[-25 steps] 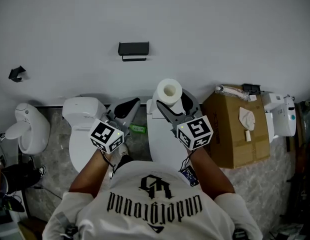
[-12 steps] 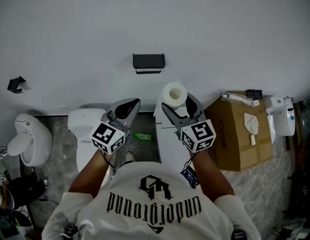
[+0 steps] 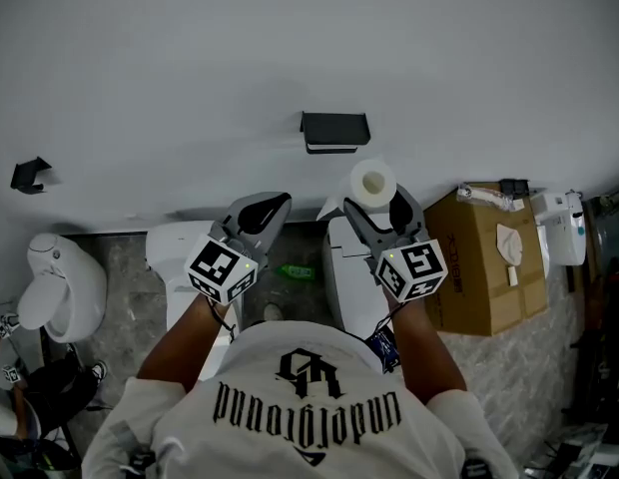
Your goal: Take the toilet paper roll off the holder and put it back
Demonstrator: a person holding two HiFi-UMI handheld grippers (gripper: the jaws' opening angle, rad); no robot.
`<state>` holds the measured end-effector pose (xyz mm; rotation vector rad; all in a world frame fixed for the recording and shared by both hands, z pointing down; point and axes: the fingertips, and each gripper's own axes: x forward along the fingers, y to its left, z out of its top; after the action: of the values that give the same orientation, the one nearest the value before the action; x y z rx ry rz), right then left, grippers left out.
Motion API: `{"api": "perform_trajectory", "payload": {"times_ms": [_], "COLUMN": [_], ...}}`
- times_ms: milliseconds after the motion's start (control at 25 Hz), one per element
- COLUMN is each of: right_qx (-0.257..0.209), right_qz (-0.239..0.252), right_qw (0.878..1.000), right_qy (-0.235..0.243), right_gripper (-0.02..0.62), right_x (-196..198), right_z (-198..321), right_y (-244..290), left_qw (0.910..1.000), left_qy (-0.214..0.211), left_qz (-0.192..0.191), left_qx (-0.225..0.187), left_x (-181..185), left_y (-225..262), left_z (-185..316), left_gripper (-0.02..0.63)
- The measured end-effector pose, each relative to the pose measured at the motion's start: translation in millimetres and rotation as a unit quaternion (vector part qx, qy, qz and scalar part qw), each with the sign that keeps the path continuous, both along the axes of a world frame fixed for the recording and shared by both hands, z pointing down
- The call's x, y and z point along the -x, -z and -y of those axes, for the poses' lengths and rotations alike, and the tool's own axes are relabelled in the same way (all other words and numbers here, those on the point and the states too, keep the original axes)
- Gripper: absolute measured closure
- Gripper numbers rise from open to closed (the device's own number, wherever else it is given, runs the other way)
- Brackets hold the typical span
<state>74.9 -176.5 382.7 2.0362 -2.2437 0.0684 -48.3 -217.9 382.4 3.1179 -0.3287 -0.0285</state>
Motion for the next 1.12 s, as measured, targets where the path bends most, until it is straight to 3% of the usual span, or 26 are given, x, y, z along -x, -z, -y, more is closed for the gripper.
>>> {"api": "perform_trajectory", "payload": {"times_ms": [520,1120], "right_qx": [0.006,-0.003], "right_qz": [0.002,0.011], "right_qw": [1.000,1.000], "right_qy": [-0.003,0.010], "right_gripper": [0.276,0.276], "right_x": [26,-4], "right_z": [35,76], "right_y": [-5,3], "left_qw": [1.0000,0.9996], "left_qy": [0.000,0.011], "left_qz": [-0.008,-0.009], "left_qx": [0.004,0.025], "left_x": [28,6], "left_y": [-3,-5], "left_z": [31,58], "left_gripper": [0.592,0.592]}}
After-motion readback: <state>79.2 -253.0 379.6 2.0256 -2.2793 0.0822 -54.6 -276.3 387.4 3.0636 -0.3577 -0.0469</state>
